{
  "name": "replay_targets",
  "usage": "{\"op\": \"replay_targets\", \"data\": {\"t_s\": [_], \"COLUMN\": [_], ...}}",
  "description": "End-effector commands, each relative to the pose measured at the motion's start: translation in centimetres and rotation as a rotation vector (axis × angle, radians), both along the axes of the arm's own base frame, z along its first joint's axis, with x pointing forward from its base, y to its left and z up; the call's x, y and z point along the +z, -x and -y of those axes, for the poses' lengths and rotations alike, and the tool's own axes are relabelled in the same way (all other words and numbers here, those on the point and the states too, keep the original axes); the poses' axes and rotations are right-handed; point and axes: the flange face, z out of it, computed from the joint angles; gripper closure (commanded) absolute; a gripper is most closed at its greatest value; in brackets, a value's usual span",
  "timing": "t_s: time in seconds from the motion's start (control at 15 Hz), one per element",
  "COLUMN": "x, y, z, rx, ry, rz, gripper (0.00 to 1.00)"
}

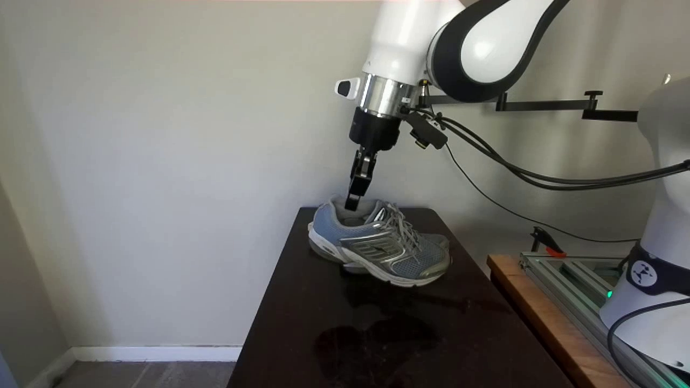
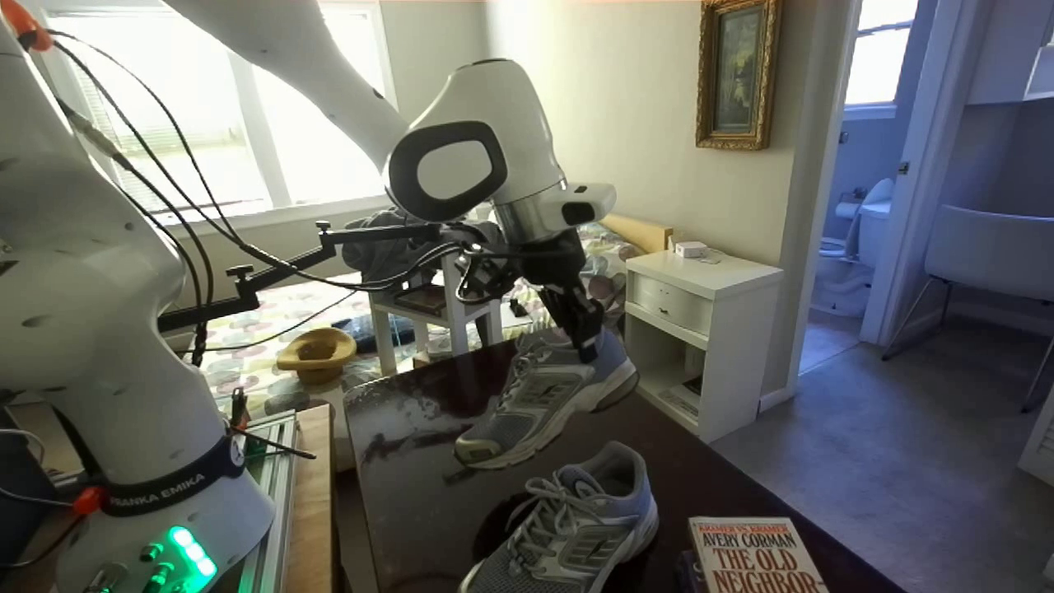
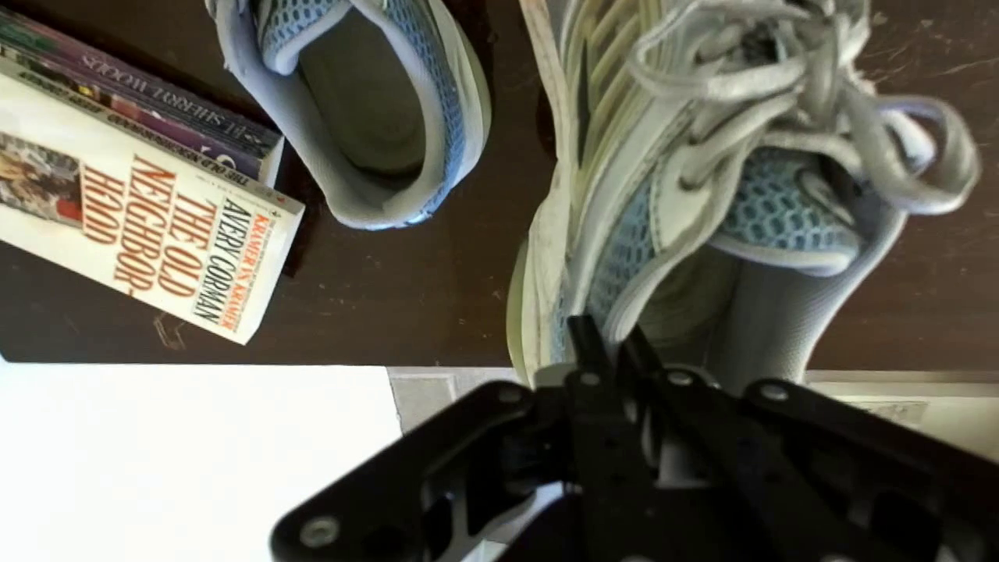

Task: Place the shoe on top of the other shoe

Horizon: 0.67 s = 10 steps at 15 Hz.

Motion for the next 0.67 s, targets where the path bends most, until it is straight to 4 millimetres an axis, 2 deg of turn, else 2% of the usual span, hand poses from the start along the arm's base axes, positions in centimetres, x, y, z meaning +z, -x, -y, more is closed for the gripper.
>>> {"op": "replay_targets", "data": {"t_s": [0.0,0.07,0.13,0.4,0.47,0.6], "x": [2.2,0.8,1.0,0.4,0.5,0.3], "y": [1.4,0.3,0.4,0.4,0.5,0.7], "z": [0.0,0.1,0.2,0.2,-0.5,-0.3], "rx": [0.093,0.052,0.057,0.056,0.094,0.139], "ry": [-0.024,-0.008,-0.008,-0.009,-0.008,-0.013], "rz": [0.035,0.011,0.014,0.001,0.005,-0.004], "gripper": [0.98,0.98,0.92,0.92,0.98,0.98]}}
